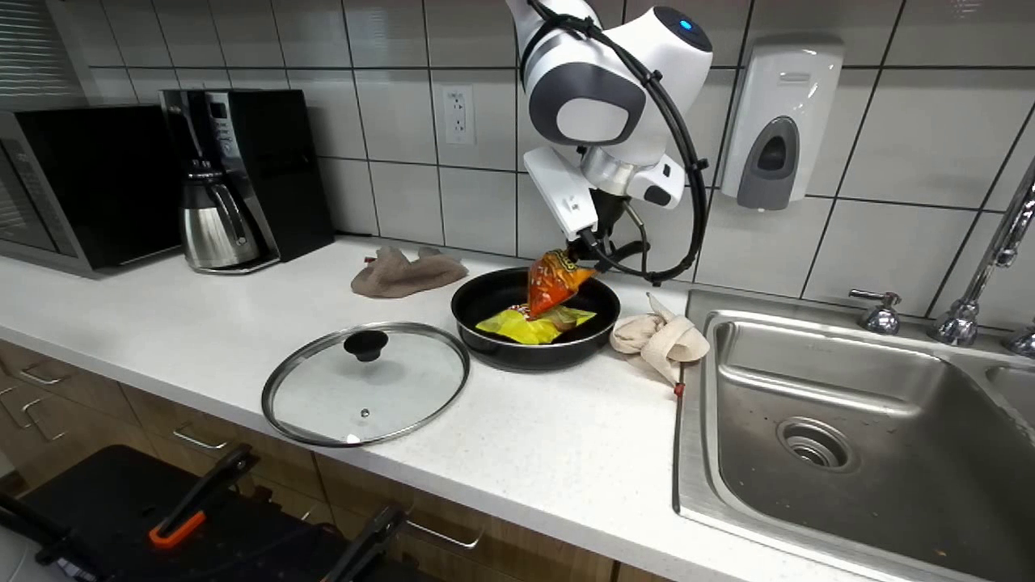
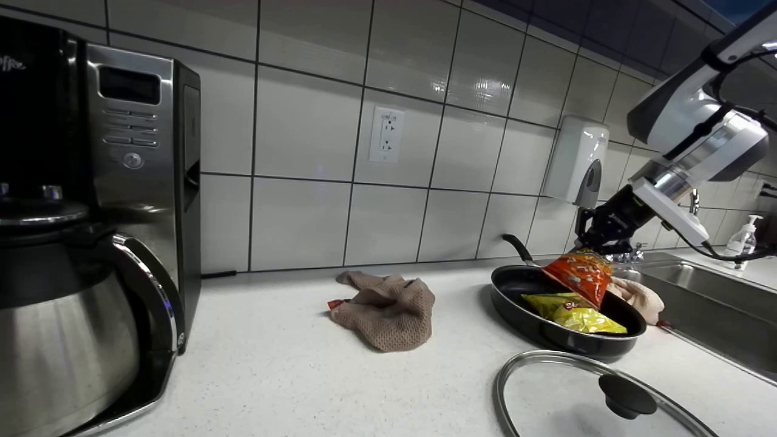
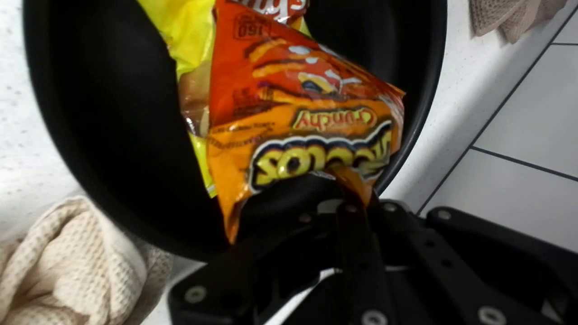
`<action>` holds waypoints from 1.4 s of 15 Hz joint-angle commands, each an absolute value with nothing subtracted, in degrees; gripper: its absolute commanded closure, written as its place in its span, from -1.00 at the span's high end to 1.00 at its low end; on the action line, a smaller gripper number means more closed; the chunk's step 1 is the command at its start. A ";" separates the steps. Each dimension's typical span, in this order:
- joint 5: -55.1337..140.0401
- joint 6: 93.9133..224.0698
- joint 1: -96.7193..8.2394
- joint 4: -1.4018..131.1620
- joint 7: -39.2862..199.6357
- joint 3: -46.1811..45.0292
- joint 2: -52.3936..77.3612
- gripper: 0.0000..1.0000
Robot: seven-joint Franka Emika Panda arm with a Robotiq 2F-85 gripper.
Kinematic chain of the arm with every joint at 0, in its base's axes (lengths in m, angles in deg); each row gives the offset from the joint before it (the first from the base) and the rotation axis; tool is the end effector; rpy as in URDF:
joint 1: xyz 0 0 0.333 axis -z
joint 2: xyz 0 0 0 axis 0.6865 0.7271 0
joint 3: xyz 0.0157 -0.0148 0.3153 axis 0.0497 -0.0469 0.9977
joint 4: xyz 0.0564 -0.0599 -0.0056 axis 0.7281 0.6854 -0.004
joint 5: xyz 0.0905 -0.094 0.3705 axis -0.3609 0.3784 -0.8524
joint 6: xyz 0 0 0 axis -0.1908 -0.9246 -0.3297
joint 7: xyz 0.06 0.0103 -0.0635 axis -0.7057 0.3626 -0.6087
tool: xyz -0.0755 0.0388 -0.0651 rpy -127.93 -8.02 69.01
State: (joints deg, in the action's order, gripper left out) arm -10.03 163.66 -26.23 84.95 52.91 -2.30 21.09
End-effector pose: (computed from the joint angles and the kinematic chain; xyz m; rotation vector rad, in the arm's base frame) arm 0.5738 -0.2360 0.2543 -2.5138 0.8515 -0.3254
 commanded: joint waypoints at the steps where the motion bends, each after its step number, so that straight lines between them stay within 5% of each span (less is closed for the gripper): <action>1: -9.81 163.63 -27.39 81.29 55.87 -0.85 23.82 -0.99; 21: -8.49 162.71 -26.87 75.94 57.13 -0.85 27.71 -0.99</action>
State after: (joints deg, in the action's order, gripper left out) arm -9.82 163.64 -28.23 77.98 55.20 -0.62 26.92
